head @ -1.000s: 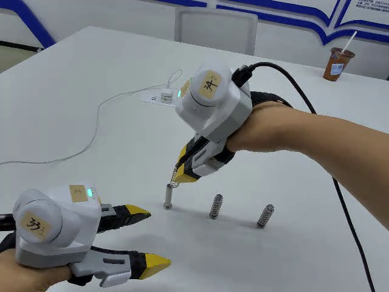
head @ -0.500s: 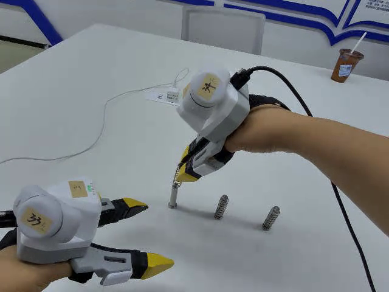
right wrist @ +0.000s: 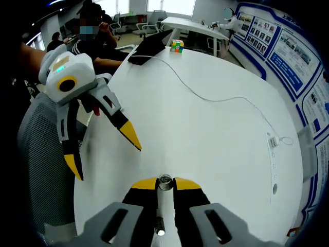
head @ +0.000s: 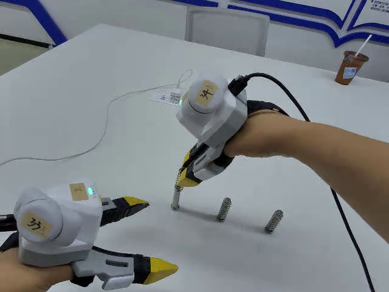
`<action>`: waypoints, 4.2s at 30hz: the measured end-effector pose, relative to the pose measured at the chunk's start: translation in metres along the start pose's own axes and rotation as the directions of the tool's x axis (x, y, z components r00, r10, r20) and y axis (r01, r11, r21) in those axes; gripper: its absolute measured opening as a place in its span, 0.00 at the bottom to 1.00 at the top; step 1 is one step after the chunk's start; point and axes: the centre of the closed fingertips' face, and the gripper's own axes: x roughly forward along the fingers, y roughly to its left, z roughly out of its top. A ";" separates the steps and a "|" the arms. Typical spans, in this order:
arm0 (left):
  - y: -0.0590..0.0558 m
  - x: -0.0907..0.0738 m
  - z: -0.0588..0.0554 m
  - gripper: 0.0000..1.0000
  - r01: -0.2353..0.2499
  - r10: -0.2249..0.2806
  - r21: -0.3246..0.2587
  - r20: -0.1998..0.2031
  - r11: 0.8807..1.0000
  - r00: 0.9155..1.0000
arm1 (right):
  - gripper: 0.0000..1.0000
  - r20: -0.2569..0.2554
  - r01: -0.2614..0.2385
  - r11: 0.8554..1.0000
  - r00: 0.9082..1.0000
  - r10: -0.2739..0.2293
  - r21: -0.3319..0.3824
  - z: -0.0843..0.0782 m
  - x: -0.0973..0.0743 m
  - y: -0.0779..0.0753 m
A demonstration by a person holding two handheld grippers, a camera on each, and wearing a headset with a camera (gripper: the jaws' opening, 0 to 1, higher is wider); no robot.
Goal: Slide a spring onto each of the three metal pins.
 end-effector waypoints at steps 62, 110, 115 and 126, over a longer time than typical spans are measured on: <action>0.006 -0.002 -0.006 0.76 -0.009 0.008 -0.003 -0.029 1.000 1.000 | 0.18 -0.075 -0.034 0.998 0.996 0.038 0.059 -0.026 0.041 0.007; 0.016 0.002 -0.001 0.79 -0.013 0.013 -0.005 -0.039 1.000 0.999 | 0.49 0.114 0.155 0.925 0.972 -0.206 0.346 -0.114 -0.027 -0.005; 0.016 0.003 0.001 0.79 -0.015 0.015 -0.005 -0.038 1.000 0.999 | 0.53 0.127 0.177 0.907 0.962 -0.241 0.382 -0.125 -0.033 -0.006; 0.017 0.003 0.003 0.79 -0.019 0.018 -0.005 -0.036 1.000 0.999 | 0.65 0.167 0.223 0.854 0.927 -0.334 0.469 -0.150 -0.048 -0.006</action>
